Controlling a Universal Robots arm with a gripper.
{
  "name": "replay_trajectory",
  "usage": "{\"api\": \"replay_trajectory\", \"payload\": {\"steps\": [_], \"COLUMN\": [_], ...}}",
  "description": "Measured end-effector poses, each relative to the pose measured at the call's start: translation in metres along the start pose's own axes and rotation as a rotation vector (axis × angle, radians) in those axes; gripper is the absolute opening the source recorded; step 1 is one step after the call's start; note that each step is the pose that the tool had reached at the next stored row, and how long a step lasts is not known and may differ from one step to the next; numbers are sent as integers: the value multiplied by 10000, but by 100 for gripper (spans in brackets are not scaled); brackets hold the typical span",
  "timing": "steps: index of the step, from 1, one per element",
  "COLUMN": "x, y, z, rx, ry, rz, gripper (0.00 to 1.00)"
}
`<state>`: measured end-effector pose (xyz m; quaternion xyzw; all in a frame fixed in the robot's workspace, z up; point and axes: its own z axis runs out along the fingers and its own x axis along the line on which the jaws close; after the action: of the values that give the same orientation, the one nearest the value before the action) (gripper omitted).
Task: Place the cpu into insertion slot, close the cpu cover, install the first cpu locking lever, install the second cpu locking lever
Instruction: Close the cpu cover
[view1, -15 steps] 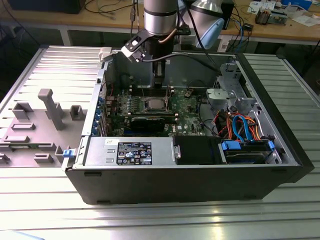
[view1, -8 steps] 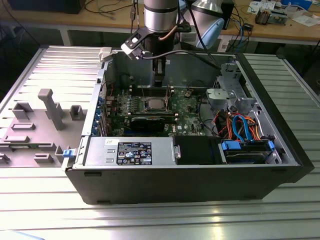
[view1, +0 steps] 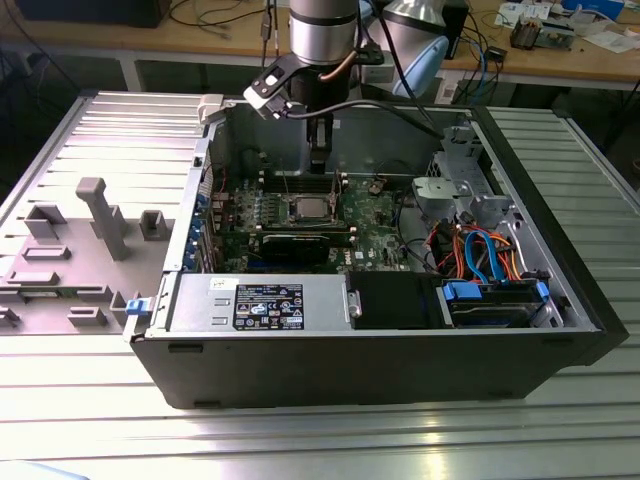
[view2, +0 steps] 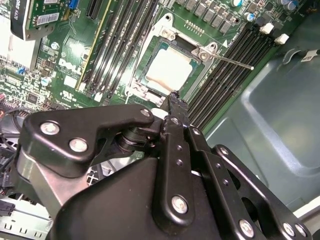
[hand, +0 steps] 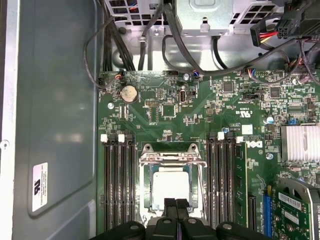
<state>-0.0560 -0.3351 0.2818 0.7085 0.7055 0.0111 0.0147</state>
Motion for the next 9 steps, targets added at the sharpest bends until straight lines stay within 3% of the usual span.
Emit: {"api": "replay_trajectory", "payload": {"steps": [9], "x": [0], "y": [39], "z": [1], "rx": [1], "ry": [1], "rz": [0], "gripper": [11]}}
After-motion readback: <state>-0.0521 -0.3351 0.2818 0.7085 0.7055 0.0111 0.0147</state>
